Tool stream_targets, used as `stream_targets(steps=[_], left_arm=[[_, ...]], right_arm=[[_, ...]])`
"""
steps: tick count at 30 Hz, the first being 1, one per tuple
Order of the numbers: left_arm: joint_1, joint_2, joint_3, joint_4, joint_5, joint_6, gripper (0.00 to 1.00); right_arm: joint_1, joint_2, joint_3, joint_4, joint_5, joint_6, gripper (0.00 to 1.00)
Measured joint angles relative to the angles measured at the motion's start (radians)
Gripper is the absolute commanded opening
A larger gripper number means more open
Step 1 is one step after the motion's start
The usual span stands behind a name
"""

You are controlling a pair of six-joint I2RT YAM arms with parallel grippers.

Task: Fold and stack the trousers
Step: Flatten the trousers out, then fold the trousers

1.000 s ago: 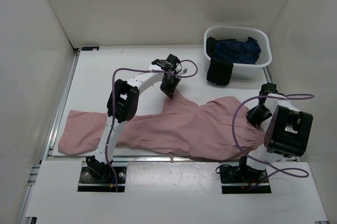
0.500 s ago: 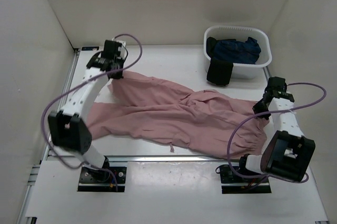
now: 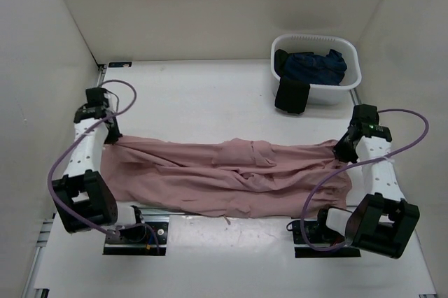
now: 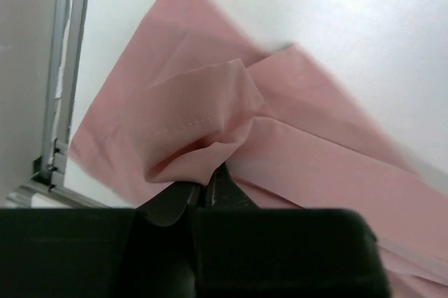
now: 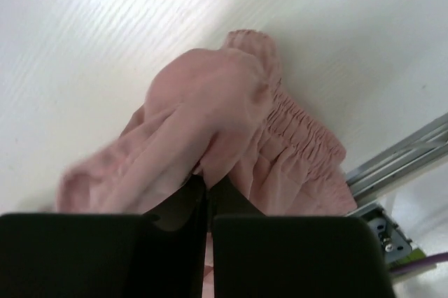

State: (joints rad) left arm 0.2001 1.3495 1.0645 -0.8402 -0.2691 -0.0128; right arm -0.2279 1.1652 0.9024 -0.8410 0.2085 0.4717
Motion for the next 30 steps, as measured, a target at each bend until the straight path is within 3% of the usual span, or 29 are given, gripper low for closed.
stream_targets(steps=[5, 10, 13, 17, 20, 21, 22, 24, 27, 30], left_arm=[[0.130, 0.121, 0.264, -0.046, 0.189, -0.022, 0.14], [0.134, 0.191, 0.474, -0.034, 0.270, -0.026, 0.14], [0.132, 0.161, 0.469, -0.019, 0.272, -0.026, 0.14], [0.142, 0.035, 0.212, 0.036, 0.255, -0.018, 0.15], [0.167, -0.007, -0.019, 0.002, 0.227, -0.004, 0.37], [0.180, -0.003, -0.089, -0.007, 0.220, 0.000, 0.52], [0.193, 0.004, -0.137, -0.027, 0.217, 0.008, 0.74], [0.234, 0.020, -0.201, -0.090, 0.228, 0.010, 0.83], [0.305, 0.022, -0.163, -0.180, 0.262, 0.008, 0.86], [0.346, 0.023, 0.017, -0.211, 0.296, 0.008, 0.92]], right_arm=[[0.025, 0.056, 0.098, -0.070, -0.086, -0.013, 0.00], [0.031, 0.085, 0.233, -0.045, -0.169, -0.024, 0.00], [0.031, 0.077, 0.247, -0.017, -0.181, -0.033, 0.00], [0.022, 0.025, 0.159, 0.015, -0.146, -0.037, 0.00], [0.003, -0.007, 0.038, 0.019, -0.103, -0.038, 0.07], [-0.002, -0.010, 0.003, 0.021, -0.090, -0.037, 0.20], [-0.005, -0.010, -0.037, 0.020, -0.074, -0.034, 0.30], [-0.008, -0.010, -0.090, 0.016, -0.048, -0.029, 0.51], [-0.009, -0.011, -0.113, 0.003, -0.013, -0.026, 0.59], [-0.008, -0.026, -0.100, -0.006, 0.021, -0.006, 0.71]])
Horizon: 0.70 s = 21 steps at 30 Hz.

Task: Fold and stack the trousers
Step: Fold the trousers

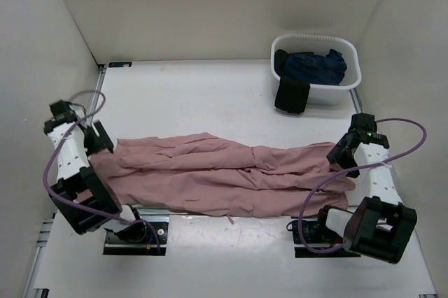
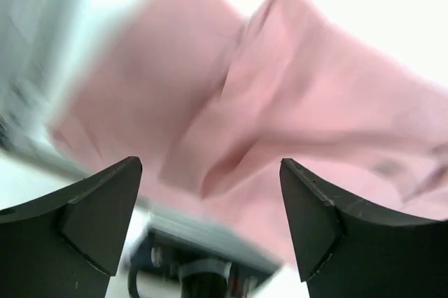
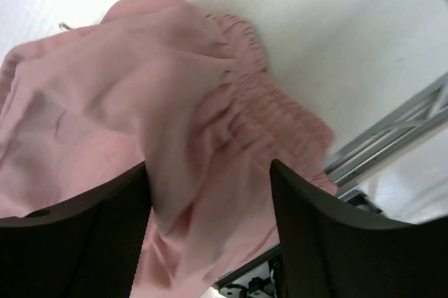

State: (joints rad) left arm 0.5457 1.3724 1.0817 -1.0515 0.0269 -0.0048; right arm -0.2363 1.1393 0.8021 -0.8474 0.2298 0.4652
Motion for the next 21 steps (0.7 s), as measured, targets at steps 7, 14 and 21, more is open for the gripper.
stream_targets(steps=[7, 14, 21], left_arm=[[-0.013, 0.055, 0.217, 0.060, 0.042, 0.001, 0.94], [0.013, 0.266, 0.000, 0.029, -0.013, 0.002, 1.00], [0.078, 0.229, -0.045, 0.000, 0.007, -0.004, 0.18]], right_arm=[[0.000, -0.079, 0.087, -0.037, 0.080, 0.089, 0.85], [-0.002, 0.112, 0.204, -0.011, 0.001, 0.154, 0.98], [-0.002, 0.294, 0.202, 0.039, -0.098, 0.182, 0.97]])
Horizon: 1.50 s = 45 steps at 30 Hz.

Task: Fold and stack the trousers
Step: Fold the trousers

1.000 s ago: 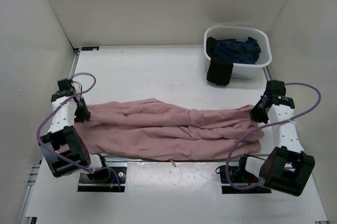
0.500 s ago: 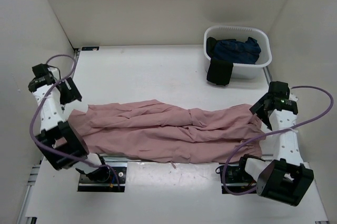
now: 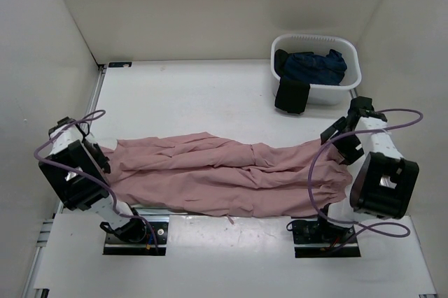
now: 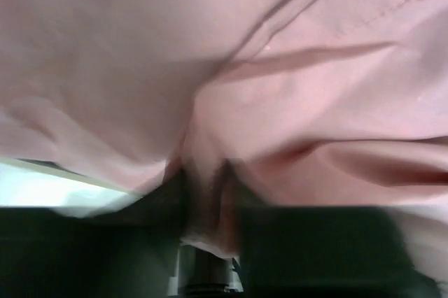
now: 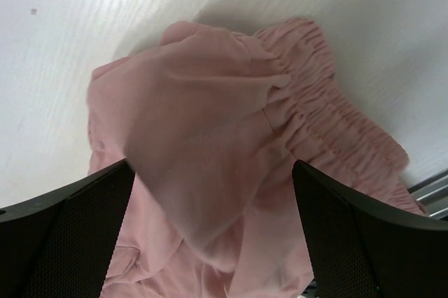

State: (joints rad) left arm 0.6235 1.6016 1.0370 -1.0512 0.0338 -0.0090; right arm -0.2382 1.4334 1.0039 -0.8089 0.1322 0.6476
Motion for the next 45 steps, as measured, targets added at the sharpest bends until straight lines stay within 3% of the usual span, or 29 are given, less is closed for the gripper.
stream_targets(steps=[1, 4, 6, 7, 9, 10, 11, 12, 20, 23, 26, 28, 29, 30, 31, 32, 35, 38, 42, 45], left_arm=[[0.000, 0.000, -0.005, -0.002, 0.007, 0.003, 0.14], [-0.004, 0.000, -0.013, -0.019, 0.034, 0.008, 0.14], [-0.004, 0.000, -0.008, -0.025, 0.042, 0.008, 0.14], [-0.004, 0.000, 0.000, -0.028, 0.042, 0.009, 0.14], [-0.004, 0.000, 0.026, -0.037, 0.041, 0.008, 0.14], [-0.004, 0.000, 0.047, -0.041, 0.041, 0.008, 0.14], [-0.004, 0.000, 0.075, -0.042, 0.041, 0.008, 0.14], [-0.004, 0.003, 0.111, -0.045, 0.040, 0.008, 0.14], [-0.061, 0.158, 0.702, -0.089, 0.097, -0.014, 0.14], [-0.072, 0.129, 0.764, -0.069, 0.086, -0.017, 0.14], [-0.050, -0.003, 0.611, -0.026, 0.036, -0.014, 0.14], [-0.012, -0.116, 0.440, -0.010, -0.018, -0.011, 0.14], [0.014, -0.164, 0.359, -0.008, -0.048, -0.010, 0.14], [0.040, -0.202, 0.282, -0.005, -0.072, -0.010, 0.14], [0.067, -0.236, 0.204, 0.007, -0.101, -0.007, 0.14], [0.095, -0.259, 0.138, 0.014, -0.127, -0.005, 0.14], [0.151, -0.291, -0.034, 0.047, -0.172, -0.002, 0.14], [0.156, -0.291, -0.135, 0.061, -0.176, 0.002, 0.14], [0.153, -0.294, -0.166, 0.084, -0.175, 0.005, 0.14], [0.153, -0.315, -0.179, 0.104, -0.175, 0.005, 0.14]], right_arm=[[0.000, 0.022, 0.000, 0.003, -0.008, 0.001, 0.97], [0.000, 0.080, -0.004, 0.021, -0.015, 0.003, 0.97], [-0.002, 0.109, -0.005, 0.032, -0.011, 0.004, 0.85], [-0.003, 0.122, -0.005, 0.038, -0.011, 0.002, 0.66], [-0.005, 0.153, -0.001, 0.048, -0.007, 0.002, 0.39], [-0.006, 0.174, 0.004, 0.052, -0.003, 0.001, 0.11], [-0.007, 0.197, 0.013, 0.055, 0.000, 0.000, 0.03], [-0.008, 0.216, 0.025, 0.054, 0.000, -0.001, 0.00], [0.046, 0.236, 0.303, 0.029, -0.080, -0.051, 0.00], [0.056, 0.098, 0.326, 0.062, -0.108, -0.074, 0.00], [0.050, -0.116, 0.226, 0.100, -0.096, -0.082, 0.00], [0.037, -0.259, 0.109, 0.086, -0.081, -0.075, 0.07], [0.023, -0.319, 0.044, 0.077, -0.071, -0.067, 0.18], [0.006, -0.367, -0.026, 0.065, -0.061, -0.056, 0.60], [-0.017, -0.406, -0.096, 0.043, -0.047, -0.045, 0.84], [-0.047, -0.431, -0.164, 0.026, -0.025, -0.036, 0.97], [-0.122, -0.458, -0.326, -0.022, 0.017, -0.017, 0.99], [-0.136, -0.459, -0.372, -0.047, 0.001, -0.011, 0.99], [-0.135, -0.486, -0.265, -0.072, 0.000, -0.011, 0.98], [-0.135, -0.538, -0.140, -0.114, 0.029, 0.016, 0.89]])
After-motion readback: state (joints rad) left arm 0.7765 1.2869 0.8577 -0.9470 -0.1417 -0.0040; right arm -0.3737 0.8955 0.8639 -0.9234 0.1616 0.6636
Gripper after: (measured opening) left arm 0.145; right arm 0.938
